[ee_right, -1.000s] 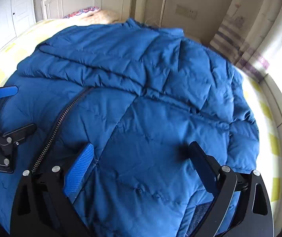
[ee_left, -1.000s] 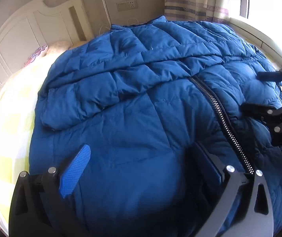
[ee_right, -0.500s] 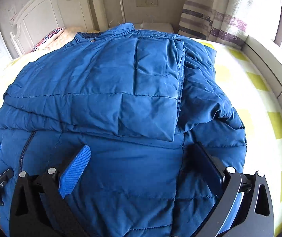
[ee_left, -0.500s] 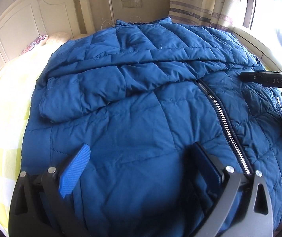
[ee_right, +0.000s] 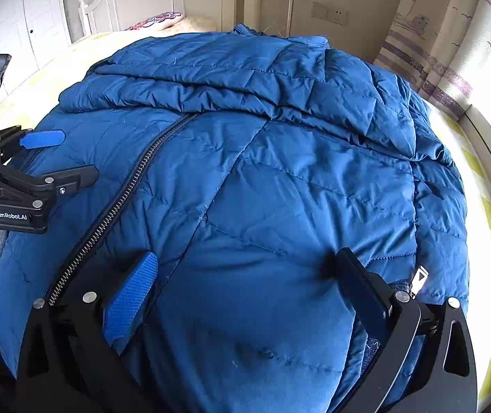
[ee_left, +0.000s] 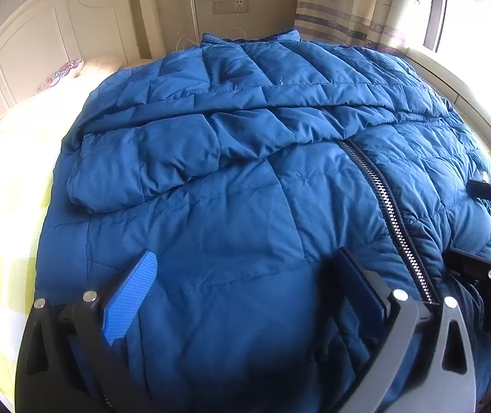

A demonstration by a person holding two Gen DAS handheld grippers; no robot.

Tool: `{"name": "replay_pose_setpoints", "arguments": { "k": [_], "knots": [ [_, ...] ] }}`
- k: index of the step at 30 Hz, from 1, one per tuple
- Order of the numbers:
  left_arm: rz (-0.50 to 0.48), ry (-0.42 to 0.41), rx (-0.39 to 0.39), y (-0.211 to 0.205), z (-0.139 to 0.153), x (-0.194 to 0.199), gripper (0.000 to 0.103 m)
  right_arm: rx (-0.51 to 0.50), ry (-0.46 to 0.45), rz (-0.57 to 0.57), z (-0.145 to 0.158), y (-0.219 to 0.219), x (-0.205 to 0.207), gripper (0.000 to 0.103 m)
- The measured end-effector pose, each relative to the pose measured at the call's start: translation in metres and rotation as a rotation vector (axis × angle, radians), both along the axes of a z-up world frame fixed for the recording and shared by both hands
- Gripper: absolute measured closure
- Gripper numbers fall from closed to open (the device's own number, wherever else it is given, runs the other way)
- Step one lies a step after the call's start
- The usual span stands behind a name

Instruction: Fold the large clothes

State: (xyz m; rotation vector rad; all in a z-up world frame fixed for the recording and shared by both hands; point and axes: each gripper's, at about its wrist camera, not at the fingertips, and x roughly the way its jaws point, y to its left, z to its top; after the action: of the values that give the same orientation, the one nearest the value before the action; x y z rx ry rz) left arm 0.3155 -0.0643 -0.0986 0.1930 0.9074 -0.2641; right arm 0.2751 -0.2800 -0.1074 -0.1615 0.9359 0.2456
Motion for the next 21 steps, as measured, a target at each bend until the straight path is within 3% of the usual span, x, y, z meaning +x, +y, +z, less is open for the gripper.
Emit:
{"name": "replay_pose_setpoints", "arguments": {
  "k": [3, 6, 9, 12, 13, 17, 21],
  "knots": [
    [-0.001, 0.004, -0.009, 0.001, 0.001, 0.001, 0.002, -0.004, 0.015, -0.026, 0.004, 0.000, 0.003, 0.005],
    [0.040, -0.013, -0.036, 0.009, 0.011, -0.011, 0.003, 0.016, -0.026, -0.030, 0.021, 0.004, -0.011, 0.005],
    [-0.032, 0.005, -0.155, 0.010, 0.022, -0.037, 0.003, 0.031, -0.051, 0.038, 0.030, 0.016, -0.038, 0.005],
    [-0.085, 0.026, -0.016, -0.013, 0.002, -0.055, 0.002, -0.016, 0.028, 0.065, 0.000, 0.022, -0.044, 0.005],
    [-0.089, -0.013, 0.015, -0.016, -0.002, -0.060, 0.002, 0.025, -0.006, 0.057, -0.001, 0.018, -0.048, 0.004],
    [-0.038, 0.018, -0.002, -0.007, 0.005, -0.057, 0.003, -0.001, 0.012, 0.023, 0.004, 0.018, -0.052, 0.005],
    [-0.050, -0.009, 0.006, 0.012, 0.012, -0.087, 0.003, -0.016, -0.054, 0.030, 0.020, 0.012, -0.079, 0.005]
  ]
}}
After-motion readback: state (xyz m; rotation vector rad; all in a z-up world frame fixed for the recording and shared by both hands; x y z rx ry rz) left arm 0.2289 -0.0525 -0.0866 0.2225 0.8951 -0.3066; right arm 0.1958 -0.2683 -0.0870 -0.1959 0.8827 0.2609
